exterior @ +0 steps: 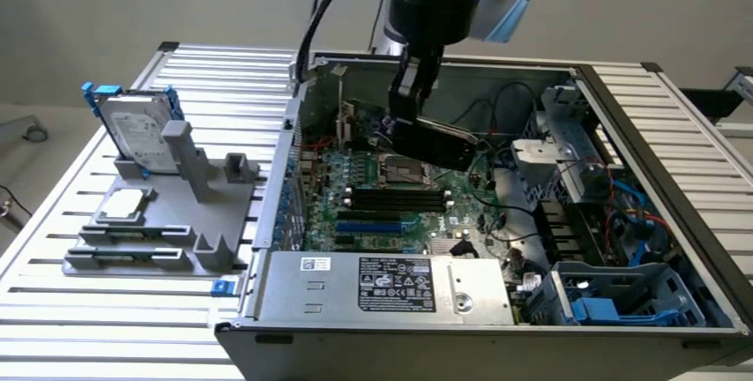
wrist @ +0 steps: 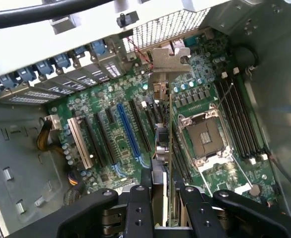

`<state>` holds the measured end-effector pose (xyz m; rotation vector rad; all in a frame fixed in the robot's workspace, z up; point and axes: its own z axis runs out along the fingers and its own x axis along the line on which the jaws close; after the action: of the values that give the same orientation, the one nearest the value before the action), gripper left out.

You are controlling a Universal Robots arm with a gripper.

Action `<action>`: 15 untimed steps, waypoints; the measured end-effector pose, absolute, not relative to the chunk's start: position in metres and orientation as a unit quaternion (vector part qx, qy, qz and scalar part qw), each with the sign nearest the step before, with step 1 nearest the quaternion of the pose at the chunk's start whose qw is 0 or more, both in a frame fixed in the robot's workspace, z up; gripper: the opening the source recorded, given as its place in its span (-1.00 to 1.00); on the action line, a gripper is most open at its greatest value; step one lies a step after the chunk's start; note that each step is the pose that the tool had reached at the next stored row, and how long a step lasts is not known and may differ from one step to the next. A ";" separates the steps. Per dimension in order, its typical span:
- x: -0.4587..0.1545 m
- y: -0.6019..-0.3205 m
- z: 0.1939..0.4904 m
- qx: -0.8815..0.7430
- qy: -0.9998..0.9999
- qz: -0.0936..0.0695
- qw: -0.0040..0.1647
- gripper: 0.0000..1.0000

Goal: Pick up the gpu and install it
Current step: 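Insert the gpu into the slot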

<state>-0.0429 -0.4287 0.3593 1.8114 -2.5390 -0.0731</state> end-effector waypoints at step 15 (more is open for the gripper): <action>-0.043 -0.429 0.351 0.686 -0.727 -0.022 0.014 -0.47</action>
<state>-0.0429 -0.4287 0.3505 2.1357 -2.2648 -0.0677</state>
